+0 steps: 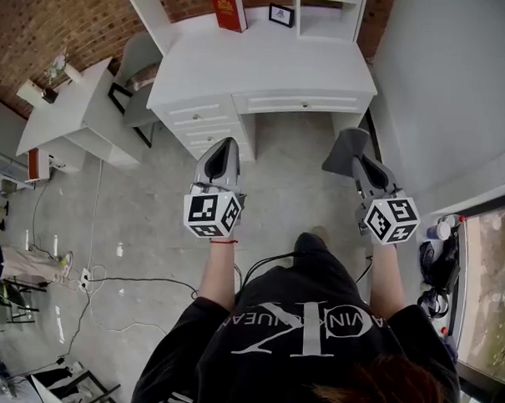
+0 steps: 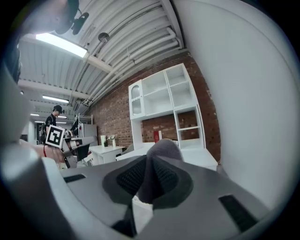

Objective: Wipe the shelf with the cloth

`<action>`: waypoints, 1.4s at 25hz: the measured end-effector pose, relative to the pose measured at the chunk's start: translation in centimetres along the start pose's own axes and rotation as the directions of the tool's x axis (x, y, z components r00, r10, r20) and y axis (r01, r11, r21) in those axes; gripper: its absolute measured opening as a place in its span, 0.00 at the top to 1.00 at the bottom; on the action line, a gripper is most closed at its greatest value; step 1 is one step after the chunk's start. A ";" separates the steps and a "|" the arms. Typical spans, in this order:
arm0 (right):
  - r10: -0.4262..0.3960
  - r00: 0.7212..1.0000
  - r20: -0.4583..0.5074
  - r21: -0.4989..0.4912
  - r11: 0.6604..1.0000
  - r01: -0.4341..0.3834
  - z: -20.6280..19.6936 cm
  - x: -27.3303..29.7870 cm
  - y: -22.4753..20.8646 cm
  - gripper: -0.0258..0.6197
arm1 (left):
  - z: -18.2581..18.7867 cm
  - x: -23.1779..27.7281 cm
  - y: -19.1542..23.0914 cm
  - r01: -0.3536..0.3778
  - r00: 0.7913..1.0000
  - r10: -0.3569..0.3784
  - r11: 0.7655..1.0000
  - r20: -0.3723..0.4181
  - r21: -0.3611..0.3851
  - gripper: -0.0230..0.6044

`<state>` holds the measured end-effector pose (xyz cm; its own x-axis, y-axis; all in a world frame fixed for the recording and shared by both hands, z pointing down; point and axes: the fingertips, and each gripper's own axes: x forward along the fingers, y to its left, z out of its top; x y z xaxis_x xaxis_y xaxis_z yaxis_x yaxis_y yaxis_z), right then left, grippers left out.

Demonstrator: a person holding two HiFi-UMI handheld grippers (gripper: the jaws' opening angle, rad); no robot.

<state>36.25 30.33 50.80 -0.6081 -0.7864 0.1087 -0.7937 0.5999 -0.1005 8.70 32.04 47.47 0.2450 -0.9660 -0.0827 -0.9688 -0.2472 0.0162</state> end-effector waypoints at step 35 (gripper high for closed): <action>0.151 0.980 0.133 -0.014 0.989 -0.150 13.3 40.0 -5.7 0.89 | 4.2 29.2 25.3 -0.051 0.999 0.051 0.998 0.019 0.035 0.95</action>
<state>16.67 -6.49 42.57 -0.7134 -0.6996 -0.0400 -0.6935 0.7131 -0.1021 -8.84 -2.06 41.28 0.1948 -0.9757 -0.1005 -0.9808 -0.1944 -0.0141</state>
